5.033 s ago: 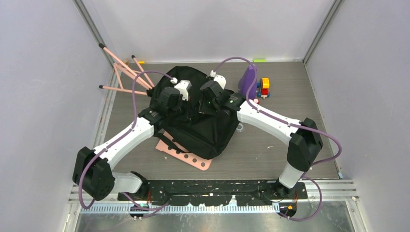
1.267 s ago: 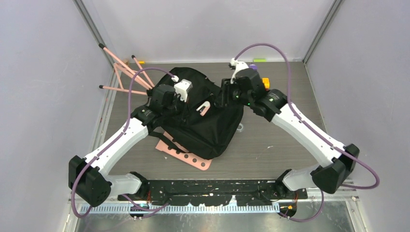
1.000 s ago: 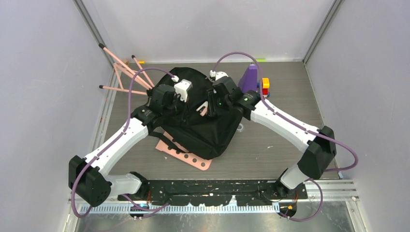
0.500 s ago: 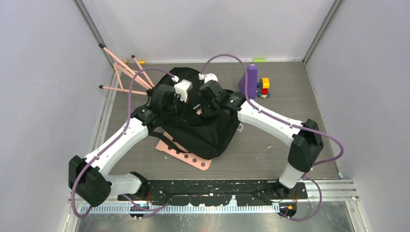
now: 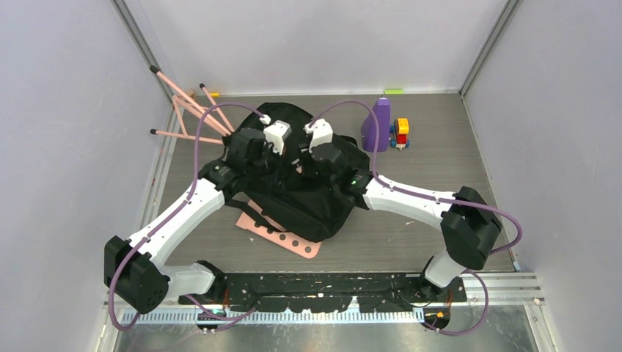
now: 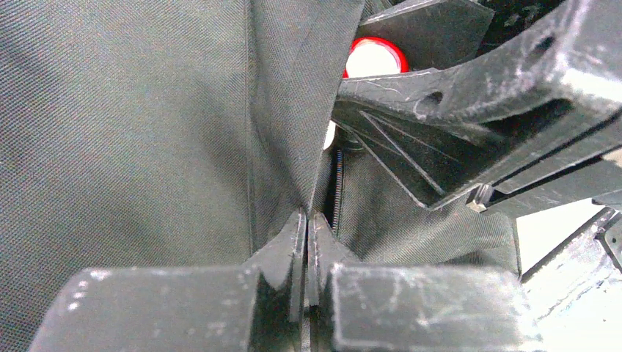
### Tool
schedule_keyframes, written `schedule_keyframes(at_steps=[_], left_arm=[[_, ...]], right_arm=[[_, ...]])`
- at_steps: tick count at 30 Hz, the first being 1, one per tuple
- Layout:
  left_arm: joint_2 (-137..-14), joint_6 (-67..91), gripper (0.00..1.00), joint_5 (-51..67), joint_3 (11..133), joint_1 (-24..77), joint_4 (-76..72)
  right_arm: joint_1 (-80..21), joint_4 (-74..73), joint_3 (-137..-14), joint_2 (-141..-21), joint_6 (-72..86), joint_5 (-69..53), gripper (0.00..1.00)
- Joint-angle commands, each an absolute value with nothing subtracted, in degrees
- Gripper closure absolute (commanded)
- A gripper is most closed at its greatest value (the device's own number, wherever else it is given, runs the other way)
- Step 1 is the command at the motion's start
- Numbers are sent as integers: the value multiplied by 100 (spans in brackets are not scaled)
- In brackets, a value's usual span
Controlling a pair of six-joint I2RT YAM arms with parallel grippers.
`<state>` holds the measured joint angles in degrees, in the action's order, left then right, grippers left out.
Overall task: Pack the student bag
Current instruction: Adjust the student bag at the center of the board.
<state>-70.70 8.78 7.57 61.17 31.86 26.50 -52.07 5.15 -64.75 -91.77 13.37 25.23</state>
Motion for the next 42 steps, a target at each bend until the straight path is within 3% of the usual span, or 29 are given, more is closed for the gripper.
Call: schedule_keyframes(at_steps=[1,7,8,9,11,12,13,16,22,32,35,39,42], left_arm=[[-7034,879,100,870,6302,3173,2678],[-7006,815,100,990,6316,3173,2681],[-7001,787,96,1104,6327,3179,2687],[-6989,772,84,1157,6335,3198,2685],[-6930,625,48,1217,6352,3290,2681],[-6873,554,36,1202,6362,3370,2654],[-6782,512,29,1162,6355,3464,2591],[-6548,507,21,1051,6310,3684,2363],[-6488,928,20,1023,6069,4165,1786],[-7731,1235,38,784,6377,4271,1798],[-8032,1305,39,676,6520,4271,1898],[-8292,1316,46,-55,6546,4271,2123],[-8314,1335,45,-320,6455,4271,2175]], right_arm=[[-5254,2324,-5974,-8850,933,2858,99],[-5265,2870,-5550,-8479,710,3292,100],[-5265,2996,-5466,-8441,685,3354,99],[-5265,3076,-5418,-8379,676,3382,99],[-5265,3208,-5365,-8359,615,3519,99],[-5265,3215,-5408,-8372,598,3648,99],[-5265,3189,-5446,-8412,538,3788,99],[-5257,2940,-5656,-8351,452,3866,99],[-5092,2091,-5949,-7802,387,4044,99],[-4386,835,-5836,-6692,904,3742,100],[-4296,642,-5747,-6504,1004,3651,99],[-4279,572,-5653,-6331,1123,3492,99],[-4280,544,-5608,-6257,1174,3460,99]])
